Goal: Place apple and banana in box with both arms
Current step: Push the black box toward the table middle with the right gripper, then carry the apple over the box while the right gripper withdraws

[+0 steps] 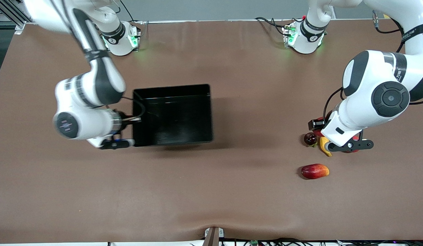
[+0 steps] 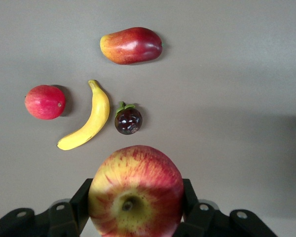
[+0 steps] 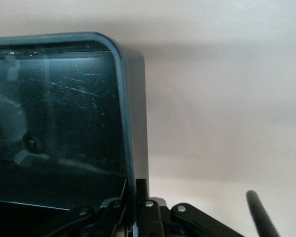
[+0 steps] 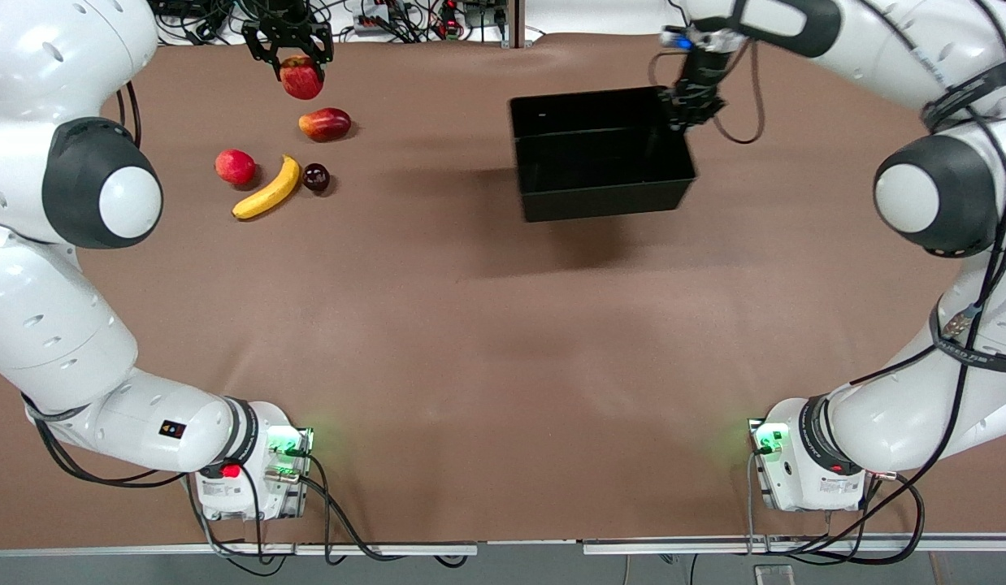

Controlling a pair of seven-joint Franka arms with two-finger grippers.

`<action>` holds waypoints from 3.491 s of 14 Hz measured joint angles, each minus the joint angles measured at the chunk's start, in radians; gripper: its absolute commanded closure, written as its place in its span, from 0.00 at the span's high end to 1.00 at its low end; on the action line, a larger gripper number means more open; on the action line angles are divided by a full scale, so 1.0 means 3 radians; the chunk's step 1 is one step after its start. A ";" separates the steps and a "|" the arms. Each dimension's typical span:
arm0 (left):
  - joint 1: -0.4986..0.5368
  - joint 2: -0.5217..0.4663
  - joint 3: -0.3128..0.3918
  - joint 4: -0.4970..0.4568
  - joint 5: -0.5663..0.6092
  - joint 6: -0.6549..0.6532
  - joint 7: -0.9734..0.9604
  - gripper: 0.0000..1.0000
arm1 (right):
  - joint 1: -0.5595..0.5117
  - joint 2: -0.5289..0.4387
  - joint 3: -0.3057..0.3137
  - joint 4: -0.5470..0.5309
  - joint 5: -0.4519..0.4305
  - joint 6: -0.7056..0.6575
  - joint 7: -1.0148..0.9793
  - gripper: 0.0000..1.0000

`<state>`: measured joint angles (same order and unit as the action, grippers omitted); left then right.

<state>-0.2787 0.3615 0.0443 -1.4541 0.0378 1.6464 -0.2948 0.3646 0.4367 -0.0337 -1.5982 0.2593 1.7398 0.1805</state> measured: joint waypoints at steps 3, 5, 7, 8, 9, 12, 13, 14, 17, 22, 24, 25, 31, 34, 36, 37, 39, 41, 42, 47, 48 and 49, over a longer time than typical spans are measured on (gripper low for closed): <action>0.0000 0.0000 0.0000 0.0001 0.0000 0.0000 0.0000 0.00 | 0.0435 0.0139 0.0000 -0.0036 0.0145 0.0474 0.0409 0.00; 0.0000 0.0000 0.0000 0.0003 0.0000 0.0000 0.0000 0.00 | 0.0653 0.0301 -0.0001 -0.0056 0.0224 0.0775 0.0632 0.00; 0.0000 -0.0001 0.0000 0.0005 0.0000 0.0000 0.0000 0.00 | 0.0794 0.0481 -0.0003 -0.0061 0.0263 0.1034 0.0793 0.00; 0.0000 -0.0001 0.0000 0.0006 0.0000 0.0000 0.0000 0.00 | 0.0856 0.0569 -0.0004 -0.0063 0.0267 0.1170 0.0880 0.00; 0.0000 -0.0002 0.0000 0.0007 0.0000 0.0000 0.0000 0.00 | 0.0913 0.0651 -0.0005 -0.0063 0.0268 0.1307 0.0956 0.33; 0.0001 -0.0001 0.0000 0.0007 0.0000 0.0000 0.0000 0.00 | 0.0978 0.0693 -0.0012 -0.0031 0.0296 0.1400 0.1021 1.00; 0.0001 -0.0001 0.0000 0.0007 0.0000 0.0000 0.0000 0.00 | 0.0977 0.0693 -0.0021 -0.0029 0.0300 0.1401 0.1022 1.00; 0.0001 -0.0002 0.0000 0.0007 0.0000 0.0000 0.0000 0.00 | 0.0973 0.0689 -0.0036 -0.0021 0.0302 0.1401 0.1022 1.00; -0.0016 -0.0001 -0.0008 0.0007 0.0000 0.0000 -0.0005 0.00 | 0.0869 0.0580 -0.0090 0.0156 0.0305 0.1020 0.1021 1.00; -0.0046 0.0007 -0.0211 -0.0008 0.0000 -0.0006 -0.0380 0.00 | 0.0390 0.0303 -0.0128 0.0884 0.0299 -0.0416 0.1015 1.00; -0.0087 0.0055 -0.0316 -0.0024 0.0000 -0.0003 -0.0548 0.00 | 0.0220 0.0272 -0.0183 0.1098 0.0290 -0.0772 0.0995 1.00; -0.0134 0.0087 -0.0336 -0.0039 0.0000 0.0006 -0.0625 0.00 | 0.0119 0.0270 -0.0196 0.1202 0.0288 -0.0954 0.0945 1.00; -0.0480 0.0155 -0.0365 -0.0485 -0.0001 0.0621 -0.1234 0.00 | -0.0360 0.0140 -0.0314 0.1637 0.0056 -0.1737 0.0703 1.00; -0.0596 0.0161 -0.0376 -0.0665 -0.0002 0.0851 -0.1449 0.00 | -0.0532 -0.0157 -0.0313 0.1677 -0.0399 -0.1831 0.0201 1.00; -0.0689 0.0166 -0.0381 -0.0788 -0.0002 0.1007 -0.1594 0.00 | -0.0533 -0.0389 -0.0304 0.1641 -0.0677 -0.1886 -0.0053 1.00; -0.0740 0.0168 -0.0382 -0.0863 -0.0002 0.1111 -0.1663 0.00 | -0.0554 -0.0492 -0.0305 0.1582 -0.0717 -0.1889 -0.0082 1.00; -0.0844 0.0190 -0.0386 -0.1020 -0.0002 0.1369 -0.1830 0.00 | -0.0652 -0.0670 -0.0306 0.1449 -0.0728 -0.1887 -0.0135 1.00; -0.0969 0.0273 -0.0389 -0.1127 -0.0002 0.1624 -0.2039 0.00 | -0.0720 -0.0842 -0.0304 0.1268 -0.0728 -0.1875 -0.0196 1.00; -0.1028 0.0334 -0.0389 -0.1152 -0.0002 0.1718 -0.2122 0.00 | -0.0751 -0.0933 -0.0304 0.1137 -0.0729 -0.1815 -0.0321 1.00; -0.1123 0.0590 -0.0387 -0.1344 -0.0002 0.2316 -0.2274 0.00 | -0.0896 -0.1418 -0.0290 0.0355 -0.0744 -0.1343 -0.0851 1.00; -0.1125 0.0611 -0.0387 -0.1378 -0.0002 0.2355 -0.2274 0.00 | -0.0950 -0.1459 -0.0248 0.0311 -0.0744 -0.1327 -0.0875 1.00; -0.1131 0.0621 -0.0387 -0.1403 -0.0002 0.2365 -0.2274 0.00 | -0.1032 -0.1478 -0.0168 0.0303 -0.0744 -0.1312 -0.0888 1.00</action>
<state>-0.6180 0.5477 -0.0718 -1.8752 0.0374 2.3559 -0.9770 0.0550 -0.0068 -0.0841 -1.5072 0.0360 1.3462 -0.0860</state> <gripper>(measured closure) 0.264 0.000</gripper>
